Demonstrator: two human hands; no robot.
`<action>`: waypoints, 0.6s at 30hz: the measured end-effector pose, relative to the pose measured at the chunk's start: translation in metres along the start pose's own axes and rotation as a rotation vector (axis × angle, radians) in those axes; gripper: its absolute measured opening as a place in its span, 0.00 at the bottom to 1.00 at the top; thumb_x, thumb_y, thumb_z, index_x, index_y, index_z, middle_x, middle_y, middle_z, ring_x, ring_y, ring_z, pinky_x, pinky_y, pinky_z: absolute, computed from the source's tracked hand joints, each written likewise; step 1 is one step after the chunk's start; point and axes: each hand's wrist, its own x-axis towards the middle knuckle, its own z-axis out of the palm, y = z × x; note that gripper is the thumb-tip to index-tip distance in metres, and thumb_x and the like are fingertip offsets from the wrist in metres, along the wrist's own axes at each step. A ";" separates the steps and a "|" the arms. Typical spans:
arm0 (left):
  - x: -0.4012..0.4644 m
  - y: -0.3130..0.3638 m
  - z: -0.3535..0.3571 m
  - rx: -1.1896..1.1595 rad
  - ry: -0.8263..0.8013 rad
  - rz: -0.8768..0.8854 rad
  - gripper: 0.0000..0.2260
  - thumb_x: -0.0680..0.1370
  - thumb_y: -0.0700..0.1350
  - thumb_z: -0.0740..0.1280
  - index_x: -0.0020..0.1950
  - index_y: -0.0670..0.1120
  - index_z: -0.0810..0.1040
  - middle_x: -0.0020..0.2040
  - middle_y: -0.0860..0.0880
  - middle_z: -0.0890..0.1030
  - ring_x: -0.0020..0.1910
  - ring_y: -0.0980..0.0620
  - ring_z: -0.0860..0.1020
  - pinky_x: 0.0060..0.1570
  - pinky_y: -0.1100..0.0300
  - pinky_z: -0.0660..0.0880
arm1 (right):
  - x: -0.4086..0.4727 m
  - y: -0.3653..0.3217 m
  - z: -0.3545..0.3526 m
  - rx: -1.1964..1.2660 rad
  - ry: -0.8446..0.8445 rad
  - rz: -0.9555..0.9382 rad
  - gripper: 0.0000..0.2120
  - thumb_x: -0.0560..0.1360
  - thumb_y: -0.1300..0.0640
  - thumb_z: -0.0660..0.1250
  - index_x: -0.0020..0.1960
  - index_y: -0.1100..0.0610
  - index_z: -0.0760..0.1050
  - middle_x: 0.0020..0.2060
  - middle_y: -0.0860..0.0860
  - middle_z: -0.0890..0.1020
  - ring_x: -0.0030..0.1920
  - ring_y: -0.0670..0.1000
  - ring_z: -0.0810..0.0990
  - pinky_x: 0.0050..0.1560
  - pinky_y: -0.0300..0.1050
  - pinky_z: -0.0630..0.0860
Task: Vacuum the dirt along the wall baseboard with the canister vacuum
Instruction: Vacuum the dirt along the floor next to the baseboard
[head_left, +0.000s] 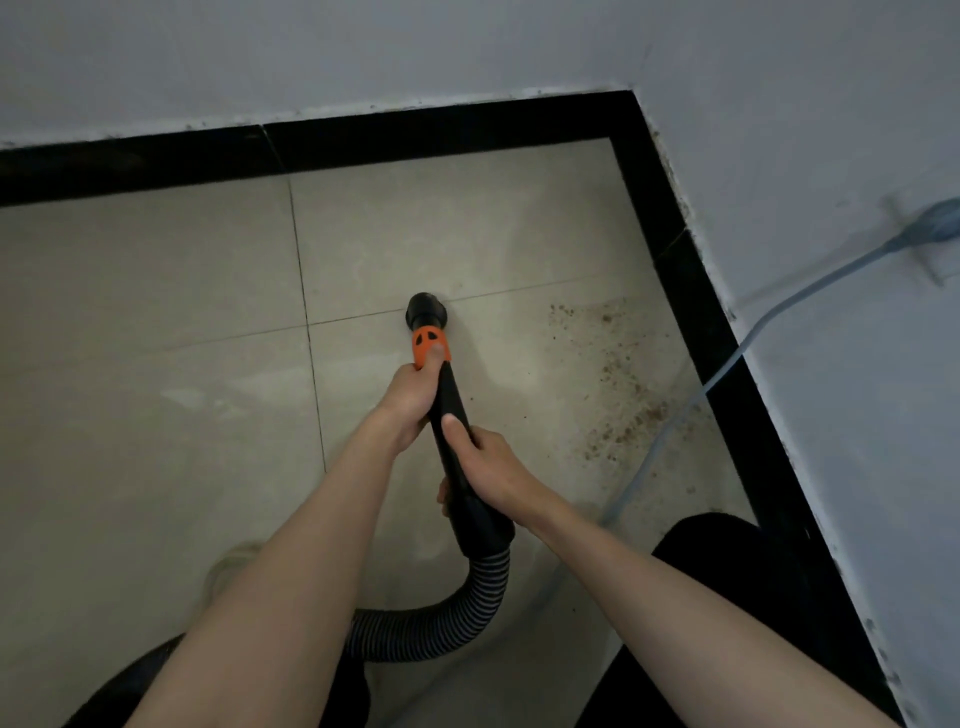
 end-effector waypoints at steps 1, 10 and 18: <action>-0.003 -0.004 0.000 0.000 0.009 0.006 0.19 0.81 0.56 0.57 0.49 0.39 0.72 0.42 0.44 0.76 0.39 0.48 0.75 0.42 0.57 0.74 | -0.003 0.003 0.000 -0.016 -0.003 -0.003 0.21 0.81 0.41 0.53 0.47 0.58 0.71 0.33 0.59 0.82 0.30 0.53 0.81 0.40 0.50 0.79; -0.029 -0.009 0.028 -0.150 -0.024 -0.144 0.16 0.82 0.53 0.58 0.48 0.40 0.69 0.41 0.43 0.75 0.37 0.50 0.75 0.36 0.58 0.72 | -0.021 0.029 -0.019 -0.230 0.072 -0.067 0.20 0.80 0.40 0.56 0.40 0.54 0.69 0.37 0.58 0.82 0.39 0.58 0.83 0.43 0.52 0.80; -0.050 0.005 0.072 -0.248 -0.010 -0.081 0.18 0.83 0.51 0.56 0.62 0.37 0.68 0.41 0.45 0.73 0.37 0.50 0.73 0.35 0.58 0.72 | -0.037 0.017 -0.072 -0.258 0.025 -0.043 0.21 0.79 0.38 0.57 0.38 0.54 0.71 0.36 0.57 0.83 0.38 0.57 0.83 0.43 0.48 0.79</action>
